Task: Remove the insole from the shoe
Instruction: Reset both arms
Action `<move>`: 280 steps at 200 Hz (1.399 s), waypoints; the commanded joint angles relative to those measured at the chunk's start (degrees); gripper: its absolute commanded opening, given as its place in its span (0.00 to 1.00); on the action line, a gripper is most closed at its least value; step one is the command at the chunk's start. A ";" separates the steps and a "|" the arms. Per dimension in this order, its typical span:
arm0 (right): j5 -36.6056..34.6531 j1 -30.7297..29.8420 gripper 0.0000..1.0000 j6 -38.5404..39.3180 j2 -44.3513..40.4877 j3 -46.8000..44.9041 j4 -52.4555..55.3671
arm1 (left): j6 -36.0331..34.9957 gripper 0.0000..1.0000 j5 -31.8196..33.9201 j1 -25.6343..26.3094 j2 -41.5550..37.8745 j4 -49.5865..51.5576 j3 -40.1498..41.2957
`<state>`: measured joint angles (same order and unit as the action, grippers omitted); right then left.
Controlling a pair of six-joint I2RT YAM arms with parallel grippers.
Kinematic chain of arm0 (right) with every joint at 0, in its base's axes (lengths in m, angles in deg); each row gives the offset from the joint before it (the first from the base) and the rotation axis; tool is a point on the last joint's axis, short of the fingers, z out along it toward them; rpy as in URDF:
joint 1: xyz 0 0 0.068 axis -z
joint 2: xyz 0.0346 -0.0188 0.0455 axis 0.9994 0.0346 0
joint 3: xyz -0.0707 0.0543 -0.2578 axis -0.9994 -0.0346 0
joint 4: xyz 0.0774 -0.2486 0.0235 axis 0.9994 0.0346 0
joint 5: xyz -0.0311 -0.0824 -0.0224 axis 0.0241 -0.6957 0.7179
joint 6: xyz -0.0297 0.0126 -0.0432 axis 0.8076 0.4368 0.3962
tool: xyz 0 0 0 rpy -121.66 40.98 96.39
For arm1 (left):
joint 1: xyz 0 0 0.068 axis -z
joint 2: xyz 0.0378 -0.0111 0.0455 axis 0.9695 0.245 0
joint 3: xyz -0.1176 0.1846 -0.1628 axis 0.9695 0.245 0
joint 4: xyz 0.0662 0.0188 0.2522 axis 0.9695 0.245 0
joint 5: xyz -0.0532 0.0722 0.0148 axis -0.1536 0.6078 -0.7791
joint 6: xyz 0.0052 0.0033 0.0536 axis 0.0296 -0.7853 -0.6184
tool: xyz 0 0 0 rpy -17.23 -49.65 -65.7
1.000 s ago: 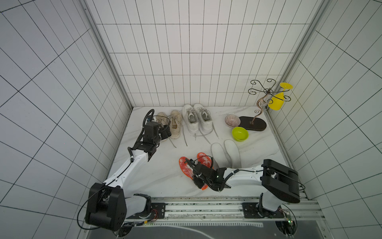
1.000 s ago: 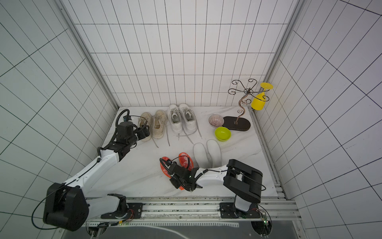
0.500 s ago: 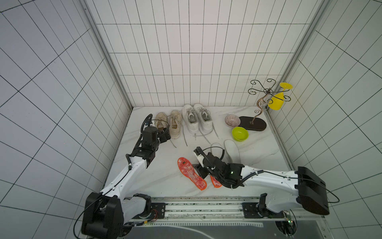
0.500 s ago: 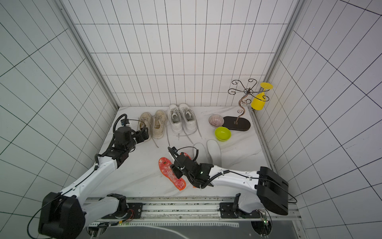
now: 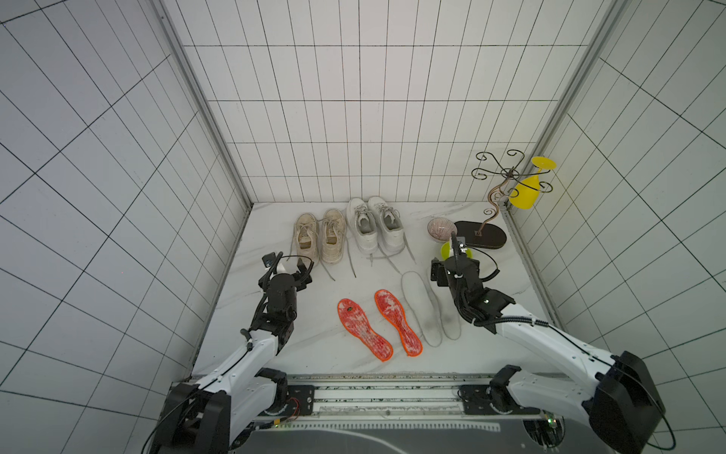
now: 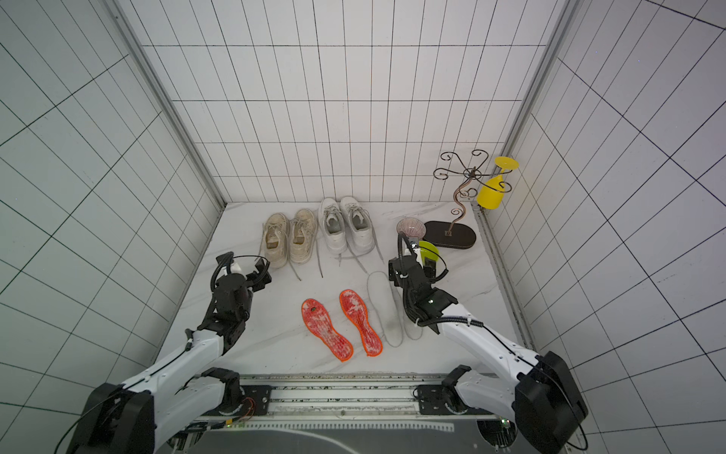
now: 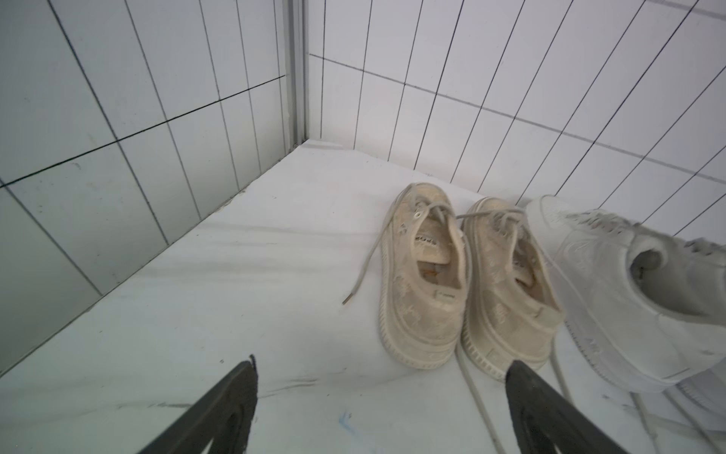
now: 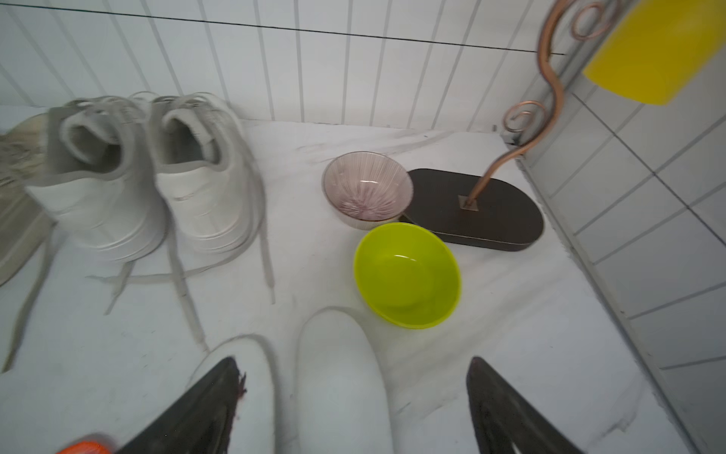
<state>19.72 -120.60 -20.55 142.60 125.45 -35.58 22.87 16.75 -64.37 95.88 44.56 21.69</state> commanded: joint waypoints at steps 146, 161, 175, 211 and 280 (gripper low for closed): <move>22.94 33.22 0.97 13.05 21.93 -25.46 -70.84 | -21.32 0.98 -8.62 -1.04 30.93 -42.91 0.14; 24.19 33.57 0.99 13.52 23.58 -26.72 -76.67 | -19.30 0.98 -8.46 -2.76 32.01 -39.92 -1.78; 24.47 33.54 1.00 13.52 23.45 -25.91 -74.00 | -18.12 0.98 -6.41 -3.44 33.94 -42.64 -2.02; 22.72 33.06 0.99 13.73 23.83 -26.20 -75.22 | -16.21 0.98 -5.86 -4.15 32.14 -36.66 -3.66; 22.06 32.84 0.99 13.30 23.56 -25.98 -74.16 | -15.96 0.98 -5.87 -4.16 31.67 -35.10 -3.96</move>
<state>41.99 -87.31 -8.09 166.25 101.17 -106.09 6.65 10.45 -68.42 128.58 9.26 18.59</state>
